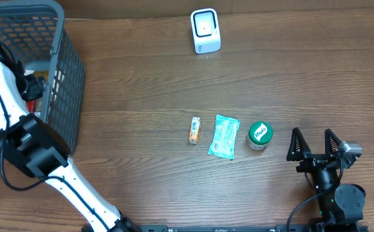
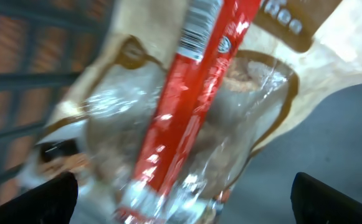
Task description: Scan the item barcode
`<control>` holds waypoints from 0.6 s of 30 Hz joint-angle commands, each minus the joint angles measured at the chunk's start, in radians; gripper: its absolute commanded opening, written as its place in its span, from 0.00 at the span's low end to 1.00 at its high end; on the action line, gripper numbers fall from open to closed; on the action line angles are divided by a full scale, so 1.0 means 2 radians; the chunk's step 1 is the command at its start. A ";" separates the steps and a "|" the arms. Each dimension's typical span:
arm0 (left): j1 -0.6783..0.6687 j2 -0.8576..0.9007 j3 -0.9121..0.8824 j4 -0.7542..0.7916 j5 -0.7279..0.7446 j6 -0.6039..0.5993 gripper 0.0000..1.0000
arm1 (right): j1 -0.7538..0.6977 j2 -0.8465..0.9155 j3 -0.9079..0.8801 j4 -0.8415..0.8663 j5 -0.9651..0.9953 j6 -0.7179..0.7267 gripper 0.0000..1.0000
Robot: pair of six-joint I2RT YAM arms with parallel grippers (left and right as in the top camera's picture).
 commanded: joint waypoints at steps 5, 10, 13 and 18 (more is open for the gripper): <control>-0.003 0.043 0.009 0.010 0.013 0.029 1.00 | -0.002 -0.004 -0.005 0.004 -0.003 -0.002 1.00; -0.001 0.055 0.009 0.020 0.013 0.030 1.00 | -0.002 -0.004 -0.005 0.004 -0.003 -0.002 1.00; -0.001 0.063 0.008 0.023 0.013 0.030 1.00 | -0.002 -0.004 -0.005 0.004 -0.003 -0.002 1.00; -0.001 0.087 0.006 0.018 0.015 0.030 0.96 | -0.002 -0.004 -0.005 0.004 -0.003 -0.002 1.00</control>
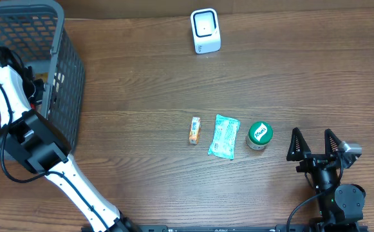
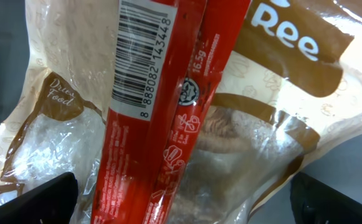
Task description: Scan the item barcode
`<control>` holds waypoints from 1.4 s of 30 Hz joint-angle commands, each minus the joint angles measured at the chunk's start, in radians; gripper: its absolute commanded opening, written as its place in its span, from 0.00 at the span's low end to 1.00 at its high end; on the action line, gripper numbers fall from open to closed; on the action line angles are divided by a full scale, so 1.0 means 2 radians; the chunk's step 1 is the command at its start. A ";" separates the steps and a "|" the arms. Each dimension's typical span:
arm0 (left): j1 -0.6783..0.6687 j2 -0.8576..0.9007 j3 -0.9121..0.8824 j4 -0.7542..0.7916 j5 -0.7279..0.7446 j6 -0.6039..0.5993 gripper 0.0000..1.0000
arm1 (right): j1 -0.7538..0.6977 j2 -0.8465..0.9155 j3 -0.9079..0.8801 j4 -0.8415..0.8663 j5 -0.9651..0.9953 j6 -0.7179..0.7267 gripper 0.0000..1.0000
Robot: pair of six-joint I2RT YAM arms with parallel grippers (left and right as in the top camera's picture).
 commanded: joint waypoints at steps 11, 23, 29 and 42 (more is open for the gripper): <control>-0.001 0.061 0.001 -0.024 0.006 0.007 0.48 | -0.002 -0.005 -0.005 0.004 -0.003 -0.001 1.00; -0.004 0.027 0.004 -0.029 0.034 -0.023 0.04 | -0.002 -0.004 -0.005 0.004 -0.003 -0.001 1.00; -0.004 -0.061 0.006 -0.024 0.048 -0.061 0.04 | -0.002 -0.004 -0.005 0.004 -0.003 -0.001 1.00; -0.004 -0.292 0.006 -0.020 0.102 -0.139 0.04 | -0.002 -0.004 -0.005 0.004 -0.003 -0.001 1.00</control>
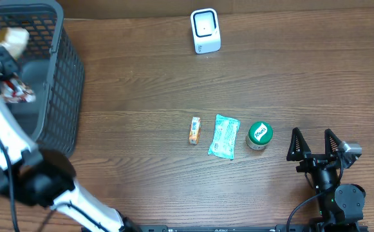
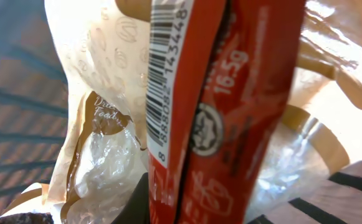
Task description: Scan the item barcode
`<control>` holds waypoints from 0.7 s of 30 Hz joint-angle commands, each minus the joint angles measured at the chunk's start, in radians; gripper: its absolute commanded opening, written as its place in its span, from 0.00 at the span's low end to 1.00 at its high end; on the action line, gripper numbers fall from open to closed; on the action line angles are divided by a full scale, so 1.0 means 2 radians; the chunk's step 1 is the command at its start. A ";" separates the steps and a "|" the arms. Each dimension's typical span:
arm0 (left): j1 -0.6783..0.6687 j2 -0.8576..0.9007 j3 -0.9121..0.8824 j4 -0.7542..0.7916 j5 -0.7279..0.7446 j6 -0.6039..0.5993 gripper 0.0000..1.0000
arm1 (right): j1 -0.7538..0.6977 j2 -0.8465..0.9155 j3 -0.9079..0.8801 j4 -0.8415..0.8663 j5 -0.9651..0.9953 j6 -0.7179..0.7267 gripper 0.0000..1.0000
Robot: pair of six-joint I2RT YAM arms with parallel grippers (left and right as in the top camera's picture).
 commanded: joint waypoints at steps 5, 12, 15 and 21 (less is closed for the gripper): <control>-0.004 -0.118 0.007 -0.023 0.095 -0.051 0.04 | -0.002 -0.004 -0.005 0.003 -0.003 -0.001 1.00; -0.006 -0.183 0.007 -0.110 0.125 -0.069 0.04 | -0.002 -0.004 -0.005 0.003 -0.003 -0.001 1.00; -0.018 -0.190 0.007 -0.153 0.139 -0.068 0.04 | -0.002 -0.004 -0.005 0.003 -0.003 -0.001 1.00; -0.093 -0.190 -0.003 -0.215 0.129 -0.043 0.04 | -0.002 -0.004 -0.005 0.003 -0.003 -0.001 1.00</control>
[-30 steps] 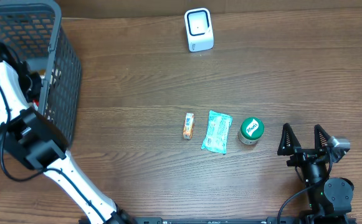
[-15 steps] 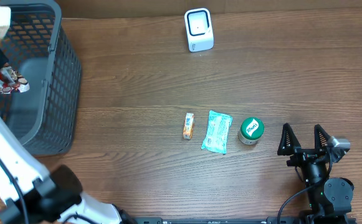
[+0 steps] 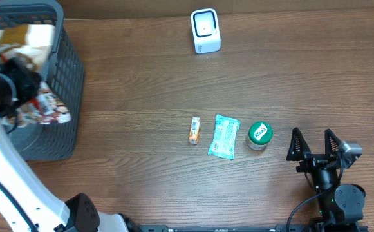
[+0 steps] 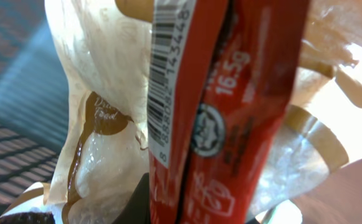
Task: Scan the item barcode
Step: 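Lift the red snack stick and PanTree bag out of the basket, then lower the held snack stick and PanTree bag onto the table center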
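My left gripper (image 4: 199, 208) is shut on a red stick packet (image 4: 230, 106) with a white barcode label (image 4: 167, 68). A tan and clear snack bag (image 4: 100, 118) hangs pressed against the packet, and whether the jaws hold it too cannot be told. In the overhead view the left gripper (image 3: 32, 100) holds the red packet (image 3: 48, 107) above the right wall of the grey basket (image 3: 71, 61). The white scanner (image 3: 206, 30) stands at the far middle of the table. My right gripper (image 3: 312, 143) rests open at the near right, with nothing between its fingers.
An orange packet (image 3: 196, 130), a green pouch (image 3: 224, 136) and a green-lidded tub (image 3: 259, 135) lie in a row mid-table, left of the right gripper. The tall basket walls stand at the far left.
The left gripper, still shut on the red packet, has moved right from over the basket's left part to above its right wall. The right arm has not moved.
The left gripper was open down in the basket, over the red packet lying on the snack bag. Then it was closer to the packet. Then it was shut on the packet and raised, the bag hanging alongside. Now it is at the basket's right edge.
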`<control>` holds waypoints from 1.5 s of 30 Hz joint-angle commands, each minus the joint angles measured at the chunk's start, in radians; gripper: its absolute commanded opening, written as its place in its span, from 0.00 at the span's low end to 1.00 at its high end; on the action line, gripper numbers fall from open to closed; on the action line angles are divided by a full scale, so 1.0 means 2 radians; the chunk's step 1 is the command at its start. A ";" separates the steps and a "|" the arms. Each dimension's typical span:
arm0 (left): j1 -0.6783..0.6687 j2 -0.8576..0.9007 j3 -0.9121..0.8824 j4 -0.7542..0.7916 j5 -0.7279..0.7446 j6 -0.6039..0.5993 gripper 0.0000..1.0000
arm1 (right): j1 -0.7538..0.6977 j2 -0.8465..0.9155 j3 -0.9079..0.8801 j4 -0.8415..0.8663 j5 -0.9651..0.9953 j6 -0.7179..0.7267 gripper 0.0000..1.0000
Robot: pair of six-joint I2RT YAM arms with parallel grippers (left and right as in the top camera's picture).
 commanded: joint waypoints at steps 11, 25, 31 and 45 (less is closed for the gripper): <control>-0.233 -0.001 -0.127 0.010 -0.100 -0.069 0.04 | -0.002 -0.004 -0.005 0.004 -0.003 -0.002 1.00; -0.385 -0.001 -0.463 0.218 -0.111 -0.157 0.04 | -0.002 -0.004 -0.005 0.004 -0.003 -0.002 1.00; -0.389 -0.001 -0.567 0.316 -0.125 -0.183 0.04 | -0.002 -0.004 -0.005 0.004 -0.003 -0.002 1.00; -0.391 -0.001 -0.684 0.441 -0.122 -0.183 0.05 | -0.002 -0.004 -0.005 0.004 -0.003 -0.002 1.00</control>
